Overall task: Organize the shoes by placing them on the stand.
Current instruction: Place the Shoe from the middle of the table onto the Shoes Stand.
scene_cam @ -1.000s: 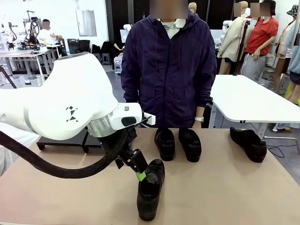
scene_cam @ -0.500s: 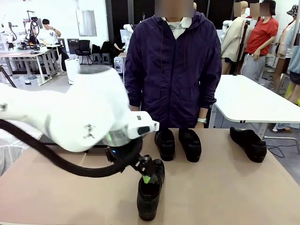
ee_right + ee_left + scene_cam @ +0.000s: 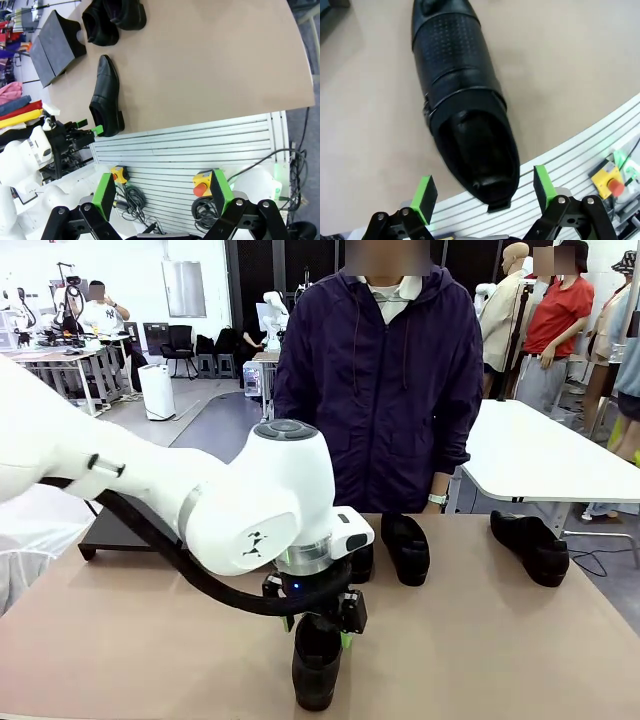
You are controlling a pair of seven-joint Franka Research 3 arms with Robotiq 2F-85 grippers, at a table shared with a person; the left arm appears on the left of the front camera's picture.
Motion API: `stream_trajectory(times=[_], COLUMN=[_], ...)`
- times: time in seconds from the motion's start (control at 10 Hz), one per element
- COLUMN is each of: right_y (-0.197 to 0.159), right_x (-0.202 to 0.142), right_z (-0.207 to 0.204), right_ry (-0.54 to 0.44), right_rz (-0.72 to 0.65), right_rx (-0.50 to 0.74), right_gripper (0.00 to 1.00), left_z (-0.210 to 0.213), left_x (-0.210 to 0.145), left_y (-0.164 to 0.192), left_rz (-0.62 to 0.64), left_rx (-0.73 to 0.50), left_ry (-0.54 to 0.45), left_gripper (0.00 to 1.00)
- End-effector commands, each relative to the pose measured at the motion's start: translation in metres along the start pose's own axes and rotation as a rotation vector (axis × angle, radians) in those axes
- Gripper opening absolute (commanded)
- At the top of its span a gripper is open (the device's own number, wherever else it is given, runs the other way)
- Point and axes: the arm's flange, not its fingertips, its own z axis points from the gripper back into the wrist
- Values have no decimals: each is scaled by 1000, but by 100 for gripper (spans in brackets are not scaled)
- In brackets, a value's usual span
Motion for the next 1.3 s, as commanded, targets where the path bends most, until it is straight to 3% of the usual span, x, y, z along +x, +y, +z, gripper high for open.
stream_trajectory(times=[0.0,0.4,0.8,1.2], right_y=[1,1,1,1], right_x=[0,0,0,0], right_z=[1,1,1,1], right_ry=[1,1,1,1], right_rz=[13,13,13,13], right_rx=[25,25,25,25], right_gripper=[100,100,100,100], left_z=[-19,-38,-33,-43], left_x=[11,17,15,19], left_y=[-12,-28,-34,-33], left_rz=[35,-69,-92,-86], left_rx=[46,25,31,43], left_ry=[-76,-116,-130,-84], left_gripper=[100,100,100,100])
